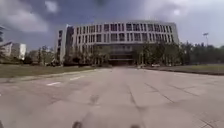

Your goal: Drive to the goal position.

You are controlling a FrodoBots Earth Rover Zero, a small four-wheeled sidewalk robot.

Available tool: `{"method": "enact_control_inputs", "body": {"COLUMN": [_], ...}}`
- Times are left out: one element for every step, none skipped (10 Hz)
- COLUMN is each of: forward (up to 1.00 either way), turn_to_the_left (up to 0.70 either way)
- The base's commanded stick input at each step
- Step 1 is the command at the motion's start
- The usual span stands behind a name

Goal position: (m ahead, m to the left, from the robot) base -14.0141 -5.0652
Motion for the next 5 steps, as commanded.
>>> {"method": "enact_control_inputs", "body": {"forward": [0.70, 0.70, 0.70, 0.70, 0.70], "turn_to_the_left": [-0.01, -0.01, -0.01, -0.01, -0.01]}}
